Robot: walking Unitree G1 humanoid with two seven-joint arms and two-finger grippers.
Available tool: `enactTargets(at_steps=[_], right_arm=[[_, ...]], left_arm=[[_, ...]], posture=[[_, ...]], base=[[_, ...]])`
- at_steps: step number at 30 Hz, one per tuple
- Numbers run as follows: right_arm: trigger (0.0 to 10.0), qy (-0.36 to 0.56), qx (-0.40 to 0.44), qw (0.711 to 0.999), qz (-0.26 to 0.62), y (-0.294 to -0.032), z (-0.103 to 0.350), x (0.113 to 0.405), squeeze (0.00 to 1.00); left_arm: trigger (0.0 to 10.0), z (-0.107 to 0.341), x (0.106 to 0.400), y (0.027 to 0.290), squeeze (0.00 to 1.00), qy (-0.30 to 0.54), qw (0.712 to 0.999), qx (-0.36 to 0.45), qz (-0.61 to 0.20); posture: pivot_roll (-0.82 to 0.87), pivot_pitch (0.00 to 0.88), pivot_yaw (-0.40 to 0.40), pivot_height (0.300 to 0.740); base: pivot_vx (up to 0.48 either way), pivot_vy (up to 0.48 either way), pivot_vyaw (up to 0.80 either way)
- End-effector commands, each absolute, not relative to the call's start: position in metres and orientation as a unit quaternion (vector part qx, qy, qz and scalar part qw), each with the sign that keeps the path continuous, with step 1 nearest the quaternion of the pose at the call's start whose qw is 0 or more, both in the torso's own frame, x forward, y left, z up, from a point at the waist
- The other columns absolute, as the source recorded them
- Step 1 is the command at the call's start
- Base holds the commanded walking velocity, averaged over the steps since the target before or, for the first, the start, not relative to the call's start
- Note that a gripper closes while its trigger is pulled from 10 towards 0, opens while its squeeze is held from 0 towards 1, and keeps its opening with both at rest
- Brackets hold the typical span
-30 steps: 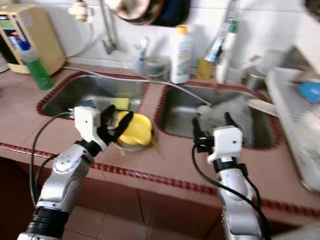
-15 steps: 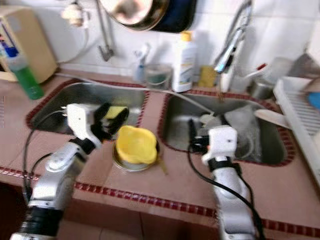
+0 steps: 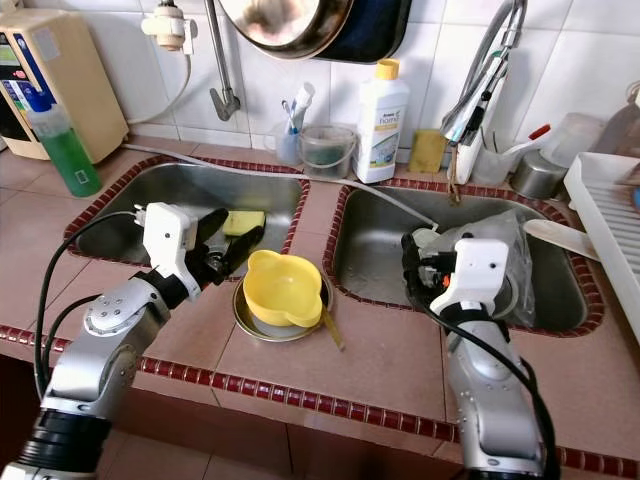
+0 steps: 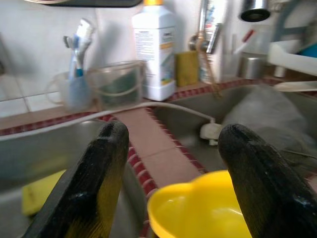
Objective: Kitchen organization
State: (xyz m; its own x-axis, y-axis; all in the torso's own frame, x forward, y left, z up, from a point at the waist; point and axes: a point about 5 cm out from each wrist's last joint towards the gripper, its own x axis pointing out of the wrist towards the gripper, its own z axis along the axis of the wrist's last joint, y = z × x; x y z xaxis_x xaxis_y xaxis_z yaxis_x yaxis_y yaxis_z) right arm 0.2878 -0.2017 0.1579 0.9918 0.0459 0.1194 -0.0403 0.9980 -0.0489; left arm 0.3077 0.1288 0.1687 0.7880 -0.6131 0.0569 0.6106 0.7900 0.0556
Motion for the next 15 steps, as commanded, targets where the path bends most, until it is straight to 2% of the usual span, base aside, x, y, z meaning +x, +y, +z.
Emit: enactTargets(at_steps=[1,4,7,10,15], right_arm=[[10.0,-0.087,-0.031,0.995,0.029,-0.203,0.174,0.286,0.00],[10.0,-0.089,-0.018,0.995,0.040,-0.205,0.179,0.285,0.00],[10.0,-0.067,-0.032,0.992,0.106,-0.206,0.182,0.284,0.00],[10.0,-0.042,-0.052,0.986,0.151,-0.207,0.184,0.290,0.00],[10.0,-0.022,-0.076,0.977,0.200,-0.206,0.187,0.306,0.00]], left_arm=[[10.0,0.172,0.301,0.132,0.00,-0.035,0.935,0.030,-0.352],[10.0,0.174,0.297,0.136,0.00,-0.030,0.927,0.039,-0.371],[10.0,0.182,0.289,0.141,0.00,-0.029,0.909,0.040,-0.414],[10.0,0.185,0.279,0.136,0.00,-0.027,0.895,0.029,-0.444],[10.0,0.183,0.277,0.130,0.00,-0.020,0.895,0.019,-0.446]], posture=[[-0.14,0.002,0.035,0.740],[-0.14,0.015,0.032,0.740],[-0.13,0.036,0.017,0.740],[-0.13,0.045,0.004,0.740],[-0.13,0.045,-0.013,0.740]], base=[[0.000,0.000,0.00],[0.000,0.000,0.00],[0.000,0.000,0.00],[0.000,0.000,0.00],[0.000,0.000,0.00]])
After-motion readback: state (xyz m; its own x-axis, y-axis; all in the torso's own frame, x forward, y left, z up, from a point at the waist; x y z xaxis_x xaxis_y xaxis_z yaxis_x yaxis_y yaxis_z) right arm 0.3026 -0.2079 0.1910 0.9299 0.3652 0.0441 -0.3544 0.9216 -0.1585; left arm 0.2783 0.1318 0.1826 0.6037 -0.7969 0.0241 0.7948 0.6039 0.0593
